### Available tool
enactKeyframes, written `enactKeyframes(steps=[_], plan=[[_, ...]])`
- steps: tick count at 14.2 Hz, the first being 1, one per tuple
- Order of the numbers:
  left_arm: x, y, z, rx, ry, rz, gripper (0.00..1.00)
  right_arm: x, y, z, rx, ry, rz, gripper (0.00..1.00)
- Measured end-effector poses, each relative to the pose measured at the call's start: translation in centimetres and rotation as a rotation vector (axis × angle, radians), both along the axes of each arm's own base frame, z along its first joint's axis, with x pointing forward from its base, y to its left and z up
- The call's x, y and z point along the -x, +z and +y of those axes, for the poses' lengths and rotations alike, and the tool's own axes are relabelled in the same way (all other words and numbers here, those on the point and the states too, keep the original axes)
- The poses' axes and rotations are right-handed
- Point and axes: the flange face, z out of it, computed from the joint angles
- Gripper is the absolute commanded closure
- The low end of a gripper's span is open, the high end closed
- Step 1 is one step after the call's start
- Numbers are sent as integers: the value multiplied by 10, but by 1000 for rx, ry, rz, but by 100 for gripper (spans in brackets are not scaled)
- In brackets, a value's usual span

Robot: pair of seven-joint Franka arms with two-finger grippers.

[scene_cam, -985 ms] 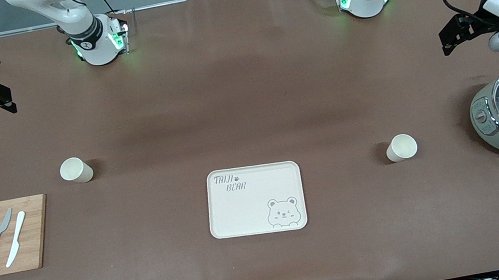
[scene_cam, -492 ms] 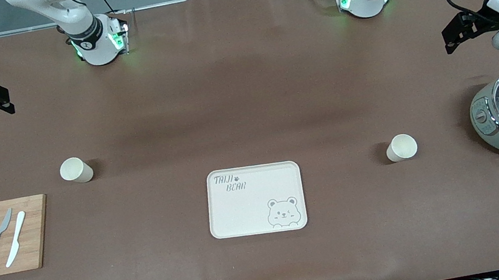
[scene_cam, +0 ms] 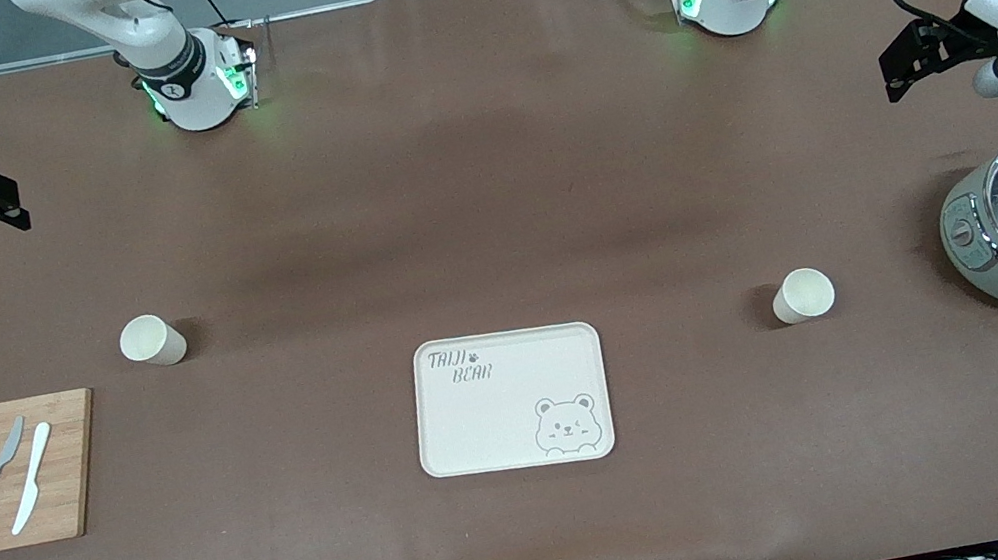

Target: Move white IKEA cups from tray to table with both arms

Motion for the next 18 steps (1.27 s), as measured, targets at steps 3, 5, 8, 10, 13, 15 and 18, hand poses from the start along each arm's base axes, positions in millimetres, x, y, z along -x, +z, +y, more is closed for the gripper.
enactKeyframes(steps=[3, 5, 8, 10, 13, 15, 18], plan=[[0, 6, 1, 2, 1, -13, 0, 0, 0, -3, -4, -6, 0, 0], [0, 7, 0, 2, 0, -15, 0, 0, 0, -3, -4, -6, -1, 0], [-1, 9, 1, 3, 1, -19, 0, 0, 0, -3, -4, -7, -3, 0], [-3, 16, 2, 5, 4, -33, 0, -1, 0, -3, -4, -7, -4, 0], [-8, 13, 2, 7, 3, -29, 0, -2, -1, -3, -5, -7, -10, 0], [-11, 9, 2, 7, 3, -22, 0, -3, -3, -5, -5, -12, -17, 0], [-12, 7, 2, 7, 3, -19, 0, -4, -4, -11, -9, -26, -20, 0]])
